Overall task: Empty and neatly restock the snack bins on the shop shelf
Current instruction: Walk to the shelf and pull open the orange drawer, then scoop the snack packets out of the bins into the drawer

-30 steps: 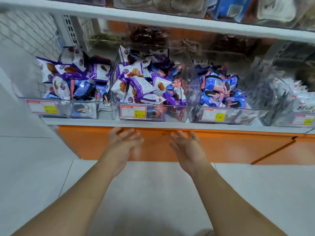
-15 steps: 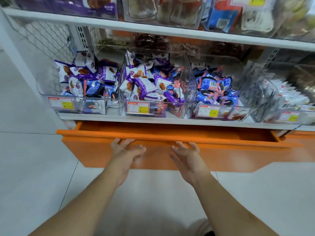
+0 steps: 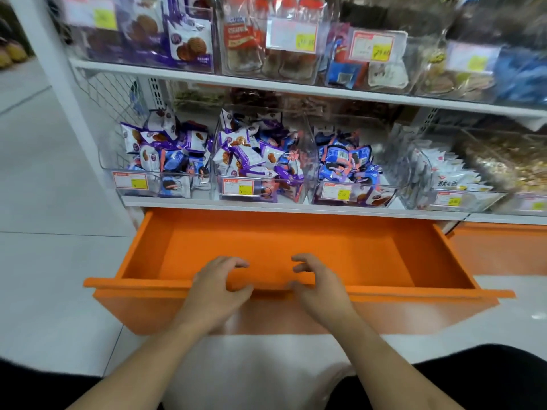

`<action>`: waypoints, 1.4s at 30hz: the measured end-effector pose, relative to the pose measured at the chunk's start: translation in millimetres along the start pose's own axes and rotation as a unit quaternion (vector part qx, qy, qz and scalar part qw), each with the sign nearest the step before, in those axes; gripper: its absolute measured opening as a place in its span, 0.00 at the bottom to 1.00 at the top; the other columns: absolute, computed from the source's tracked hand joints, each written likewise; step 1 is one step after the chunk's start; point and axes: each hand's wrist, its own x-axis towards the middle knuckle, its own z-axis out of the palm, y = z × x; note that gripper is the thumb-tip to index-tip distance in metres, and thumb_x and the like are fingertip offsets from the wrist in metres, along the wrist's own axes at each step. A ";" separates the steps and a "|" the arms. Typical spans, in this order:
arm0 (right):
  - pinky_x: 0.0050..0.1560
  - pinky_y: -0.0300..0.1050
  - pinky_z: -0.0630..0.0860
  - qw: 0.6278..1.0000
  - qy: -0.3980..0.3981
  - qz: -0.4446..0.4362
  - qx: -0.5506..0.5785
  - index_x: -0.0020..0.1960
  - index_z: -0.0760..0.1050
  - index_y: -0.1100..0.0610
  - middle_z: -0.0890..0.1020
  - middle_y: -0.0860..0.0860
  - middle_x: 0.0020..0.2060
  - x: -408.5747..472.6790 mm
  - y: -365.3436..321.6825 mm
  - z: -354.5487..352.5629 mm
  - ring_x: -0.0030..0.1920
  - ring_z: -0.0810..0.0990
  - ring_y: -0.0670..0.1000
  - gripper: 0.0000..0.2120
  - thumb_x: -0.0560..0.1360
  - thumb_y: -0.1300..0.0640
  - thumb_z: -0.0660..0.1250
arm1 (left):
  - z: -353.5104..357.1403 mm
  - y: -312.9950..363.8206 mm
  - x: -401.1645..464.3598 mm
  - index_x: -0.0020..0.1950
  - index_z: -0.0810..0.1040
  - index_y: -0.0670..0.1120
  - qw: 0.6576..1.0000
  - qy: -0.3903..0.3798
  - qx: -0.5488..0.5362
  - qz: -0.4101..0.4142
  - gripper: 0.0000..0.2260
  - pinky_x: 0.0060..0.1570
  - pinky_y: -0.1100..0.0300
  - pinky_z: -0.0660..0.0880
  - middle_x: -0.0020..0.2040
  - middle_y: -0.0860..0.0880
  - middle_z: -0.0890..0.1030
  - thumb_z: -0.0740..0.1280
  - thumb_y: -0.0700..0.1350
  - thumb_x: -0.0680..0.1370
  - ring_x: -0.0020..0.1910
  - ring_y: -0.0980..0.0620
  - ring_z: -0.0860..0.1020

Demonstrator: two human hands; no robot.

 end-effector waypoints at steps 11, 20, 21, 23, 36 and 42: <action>0.54 0.38 0.75 0.987 -0.123 0.075 -0.074 0.55 0.87 0.40 0.86 0.39 0.50 -33.8 24.2 7.1 0.54 0.82 0.44 0.08 0.76 0.45 0.75 | -6.7 -15.9 -35.0 0.63 0.83 0.62 0.973 -0.134 0.179 -0.059 0.15 0.63 0.56 0.74 0.63 0.61 0.83 0.68 0.63 0.79 0.66 0.55 0.78; 0.53 0.36 0.77 0.978 -0.174 0.059 -0.094 0.57 0.87 0.45 0.88 0.44 0.52 -55.0 24.1 4.0 0.53 0.83 0.41 0.11 0.75 0.50 0.77 | -9.3 -6.1 -60.0 0.62 0.84 0.57 0.968 -0.167 0.177 -0.064 0.14 0.60 0.62 0.73 0.63 0.55 0.83 0.72 0.59 0.78 0.65 0.53 0.78; 0.53 0.36 0.77 0.977 -0.180 0.054 -0.097 0.57 0.87 0.46 0.88 0.44 0.52 -56.3 23.5 3.0 0.54 0.83 0.42 0.10 0.75 0.50 0.77 | -9.9 -5.2 -61.8 0.63 0.84 0.57 0.966 -0.174 0.179 -0.063 0.15 0.60 0.63 0.72 0.64 0.55 0.83 0.72 0.59 0.78 0.66 0.54 0.78; 0.50 0.33 0.74 0.974 -0.189 0.038 -0.116 0.57 0.87 0.47 0.88 0.45 0.53 -57.4 22.7 2.0 0.55 0.83 0.43 0.11 0.75 0.51 0.76 | -12.0 -2.4 -62.1 0.63 0.84 0.56 0.965 -0.186 0.172 -0.063 0.15 0.60 0.64 0.72 0.64 0.55 0.83 0.72 0.59 0.78 0.65 0.55 0.78; 0.63 0.43 0.77 0.990 0.031 -0.139 0.001 0.76 0.67 0.37 0.75 0.38 0.62 73.3 -102.5 -58.3 0.60 0.76 0.39 0.27 0.79 0.43 0.70 | -134.2 60.3 71.0 0.81 0.60 0.64 0.992 0.032 0.094 0.074 0.30 0.77 0.53 0.64 0.81 0.63 0.60 0.67 0.59 0.81 0.78 0.57 0.63; 0.73 0.49 0.66 0.982 0.019 -0.178 -0.068 0.80 0.53 0.30 0.53 0.45 0.82 200.6 -157.1 -64.1 0.79 0.60 0.52 0.44 0.73 0.37 0.76 | -142.7 45.2 142.9 0.84 0.46 0.63 0.996 0.024 0.084 0.033 0.37 0.78 0.48 0.62 0.83 0.64 0.42 0.65 0.62 0.81 0.82 0.52 0.56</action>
